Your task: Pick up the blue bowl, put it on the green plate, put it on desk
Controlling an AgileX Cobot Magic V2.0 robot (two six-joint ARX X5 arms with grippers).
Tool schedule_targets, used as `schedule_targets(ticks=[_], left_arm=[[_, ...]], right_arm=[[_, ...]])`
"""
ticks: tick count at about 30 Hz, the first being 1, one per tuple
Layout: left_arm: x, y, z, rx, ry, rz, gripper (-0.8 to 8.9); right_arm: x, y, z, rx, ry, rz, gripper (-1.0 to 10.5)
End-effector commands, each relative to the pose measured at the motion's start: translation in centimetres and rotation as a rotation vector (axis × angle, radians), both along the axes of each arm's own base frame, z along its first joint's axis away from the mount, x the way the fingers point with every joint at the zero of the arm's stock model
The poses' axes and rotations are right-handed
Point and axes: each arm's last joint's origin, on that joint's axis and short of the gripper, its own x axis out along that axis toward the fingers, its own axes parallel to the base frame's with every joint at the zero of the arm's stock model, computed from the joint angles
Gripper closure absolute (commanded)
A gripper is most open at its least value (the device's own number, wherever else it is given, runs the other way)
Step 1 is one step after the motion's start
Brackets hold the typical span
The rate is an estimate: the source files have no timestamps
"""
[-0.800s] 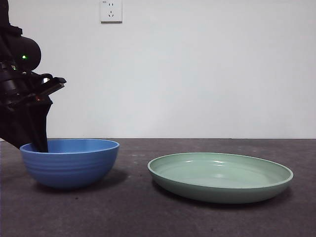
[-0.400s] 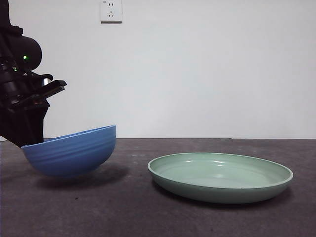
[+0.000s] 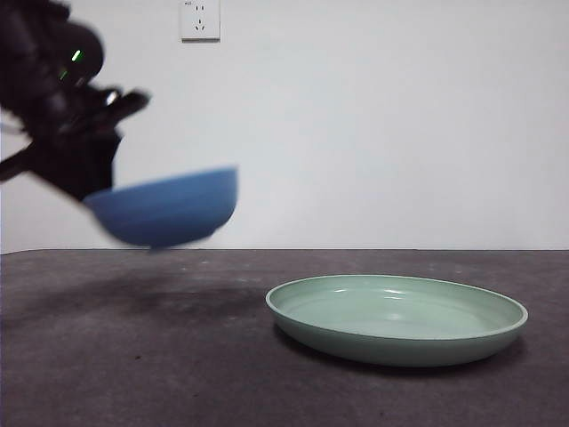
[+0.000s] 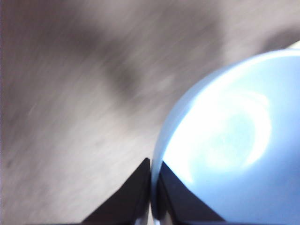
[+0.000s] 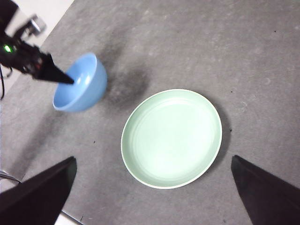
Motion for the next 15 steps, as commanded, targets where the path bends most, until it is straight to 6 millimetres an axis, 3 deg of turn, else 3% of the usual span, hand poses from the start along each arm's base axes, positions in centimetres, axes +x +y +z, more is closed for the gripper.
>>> schedule_targets(ticks=[1, 7, 11, 15], left_arm=[[0.4, -2.0, 1.8, 0.021, -0.034, -0.021, 8.03], [-1.1, -7.6, 3.2, 0.06, -0.117, -0.125, 8.03], [-2.4, -12.3, 2.2, 0.067, -0.151, -0.233, 8.03], [-2.6, -15.6, 0.6, 0.107, -0.133, -0.299, 8.03]], right_arm=[[0.0, 0.0, 0.4, -0.012, -0.025, 0.002, 3.8], [0.0, 0.0, 0.4, -0.012, -0.026, 0.002, 3.8], [0.0, 0.0, 0.4, -0.012, -0.027, 0.002, 3.8], [0.0, 0.0, 0.4, -0.012, -0.026, 0.002, 3.8]])
